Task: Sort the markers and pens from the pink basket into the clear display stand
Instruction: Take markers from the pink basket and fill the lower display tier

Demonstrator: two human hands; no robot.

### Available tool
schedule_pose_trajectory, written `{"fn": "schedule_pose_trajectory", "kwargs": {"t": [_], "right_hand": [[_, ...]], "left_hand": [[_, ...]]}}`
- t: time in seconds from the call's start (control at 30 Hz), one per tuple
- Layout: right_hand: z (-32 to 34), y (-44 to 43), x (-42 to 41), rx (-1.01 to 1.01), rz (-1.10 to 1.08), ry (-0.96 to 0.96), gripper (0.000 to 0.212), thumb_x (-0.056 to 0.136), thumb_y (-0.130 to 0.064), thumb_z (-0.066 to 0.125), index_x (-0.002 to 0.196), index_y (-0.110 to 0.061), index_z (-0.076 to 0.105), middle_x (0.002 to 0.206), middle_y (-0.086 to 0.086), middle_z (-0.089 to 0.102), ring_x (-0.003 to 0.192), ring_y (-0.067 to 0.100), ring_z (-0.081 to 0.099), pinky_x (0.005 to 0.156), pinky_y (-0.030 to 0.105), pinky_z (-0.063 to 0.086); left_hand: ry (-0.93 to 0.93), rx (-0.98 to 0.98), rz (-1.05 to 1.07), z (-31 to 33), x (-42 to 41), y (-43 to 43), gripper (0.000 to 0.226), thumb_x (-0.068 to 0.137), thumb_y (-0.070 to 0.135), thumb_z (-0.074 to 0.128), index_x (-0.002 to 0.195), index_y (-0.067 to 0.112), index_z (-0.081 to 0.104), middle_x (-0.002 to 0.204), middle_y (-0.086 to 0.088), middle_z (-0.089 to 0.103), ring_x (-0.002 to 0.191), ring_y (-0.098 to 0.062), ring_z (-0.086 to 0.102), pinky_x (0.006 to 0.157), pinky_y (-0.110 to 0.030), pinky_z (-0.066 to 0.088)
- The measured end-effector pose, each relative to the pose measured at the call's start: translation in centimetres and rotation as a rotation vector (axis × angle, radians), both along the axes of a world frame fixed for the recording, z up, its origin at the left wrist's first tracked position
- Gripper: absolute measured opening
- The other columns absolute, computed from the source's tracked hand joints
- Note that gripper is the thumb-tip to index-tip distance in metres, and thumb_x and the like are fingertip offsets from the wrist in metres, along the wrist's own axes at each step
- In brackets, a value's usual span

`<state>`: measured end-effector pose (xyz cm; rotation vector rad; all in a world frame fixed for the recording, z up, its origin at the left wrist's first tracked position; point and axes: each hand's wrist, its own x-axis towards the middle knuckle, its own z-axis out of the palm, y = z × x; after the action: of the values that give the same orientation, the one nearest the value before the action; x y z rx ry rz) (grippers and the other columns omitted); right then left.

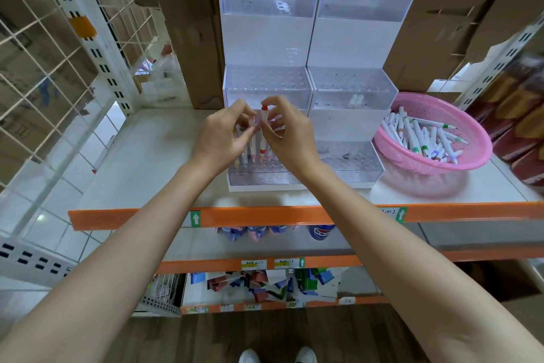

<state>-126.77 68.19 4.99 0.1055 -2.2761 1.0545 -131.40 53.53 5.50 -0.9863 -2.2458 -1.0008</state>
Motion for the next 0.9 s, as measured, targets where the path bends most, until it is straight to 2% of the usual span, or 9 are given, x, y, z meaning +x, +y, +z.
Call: {"fn": "schedule_pose_trajectory", "kwargs": {"t": [0.23, 0.53, 0.73, 0.9], "right_hand": [[0.2, -0.1, 0.0, -0.008, 0.007, 0.000, 0.022, 0.086, -0.008, 0.066, 0.107, -0.009, 0.058, 0.087, 0.004, 0.061, 0.068, 0.016, 0.060, 0.066, 0.042, 0.054], [0.4, 0.1, 0.3, -0.006, 0.015, -0.021, 0.024, 0.086, -0.008, 0.066, 0.108, -0.010, 0.058, 0.093, 0.005, 0.063, 0.073, 0.016, 0.062, 0.069, 0.042, 0.055], [0.5, 0.2, 0.5, 0.000, 0.018, -0.017, 0.018, 0.090, -0.012, 0.064, 0.107, -0.009, 0.058, 0.088, 0.000, 0.060, 0.069, 0.014, 0.061, 0.068, 0.042, 0.055], [0.5, 0.3, 0.5, 0.014, 0.013, -0.021, 0.019, 0.089, -0.010, 0.065, 0.106, -0.008, 0.058, 0.087, 0.001, 0.060, 0.068, 0.015, 0.062, 0.067, 0.042, 0.055]], "left_hand": [[0.034, -0.050, 0.012, -0.8, 0.2, 0.3, 0.018, 0.076, 0.009, 0.075, 0.084, 0.005, 0.059, 0.081, -0.005, 0.065, 0.076, -0.024, 0.059, 0.065, -0.033, 0.046], [0.062, -0.115, 0.051, -1.7, 0.0, 0.3, 0.019, 0.072, 0.013, 0.074, 0.082, 0.004, 0.060, 0.081, -0.010, 0.061, 0.081, -0.029, 0.056, 0.067, -0.040, 0.046], [0.115, -0.117, 0.099, -1.6, 0.4, 0.3, 0.020, 0.074, 0.010, 0.075, 0.086, 0.004, 0.060, 0.087, -0.009, 0.058, 0.083, -0.022, 0.047, 0.072, -0.037, 0.043], [0.119, -0.129, 0.144, -1.7, 0.5, 0.3, 0.019, 0.077, 0.011, 0.071, 0.093, 0.008, 0.062, 0.096, -0.007, 0.059, 0.091, -0.021, 0.050, 0.078, -0.034, 0.040]]}}
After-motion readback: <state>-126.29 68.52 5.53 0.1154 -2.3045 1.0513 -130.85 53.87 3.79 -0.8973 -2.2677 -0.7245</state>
